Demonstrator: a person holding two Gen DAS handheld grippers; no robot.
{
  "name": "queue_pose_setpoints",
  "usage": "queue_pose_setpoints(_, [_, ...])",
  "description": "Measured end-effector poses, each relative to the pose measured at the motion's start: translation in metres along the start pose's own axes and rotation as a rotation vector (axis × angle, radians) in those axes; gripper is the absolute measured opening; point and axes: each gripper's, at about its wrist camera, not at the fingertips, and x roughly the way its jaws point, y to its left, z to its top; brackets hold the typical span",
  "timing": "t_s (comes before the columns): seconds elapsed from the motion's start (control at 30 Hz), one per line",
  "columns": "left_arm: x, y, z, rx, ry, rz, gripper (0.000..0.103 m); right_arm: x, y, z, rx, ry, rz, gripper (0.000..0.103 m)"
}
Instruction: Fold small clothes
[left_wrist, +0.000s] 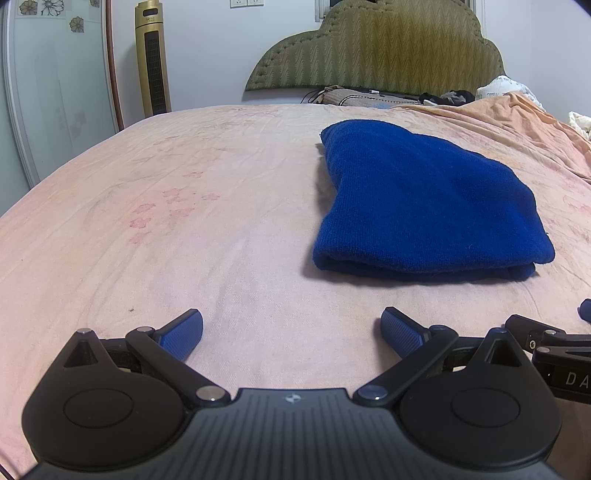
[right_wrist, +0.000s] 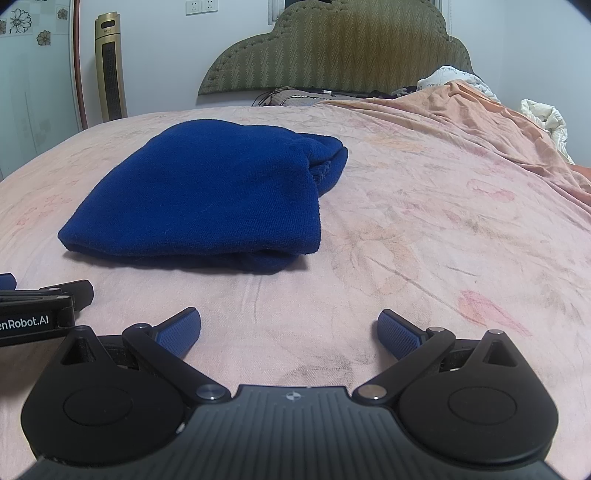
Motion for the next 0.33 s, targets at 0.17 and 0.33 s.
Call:
queue_pose_setpoints(0.17, [-0.0005,0.0000,-0.0009,0.005,-0.002,-0.001,0.103,-0.0002,0.0001,-0.0001,0.000,0.000,0.000,0.103])
queue_pose_setpoints(0.33, [-0.0007,0.0005,-0.0013,0.004,-0.002,-0.002,0.103,-0.0003,0.0001,-0.0001,0.000,0.000,0.000,0.103])
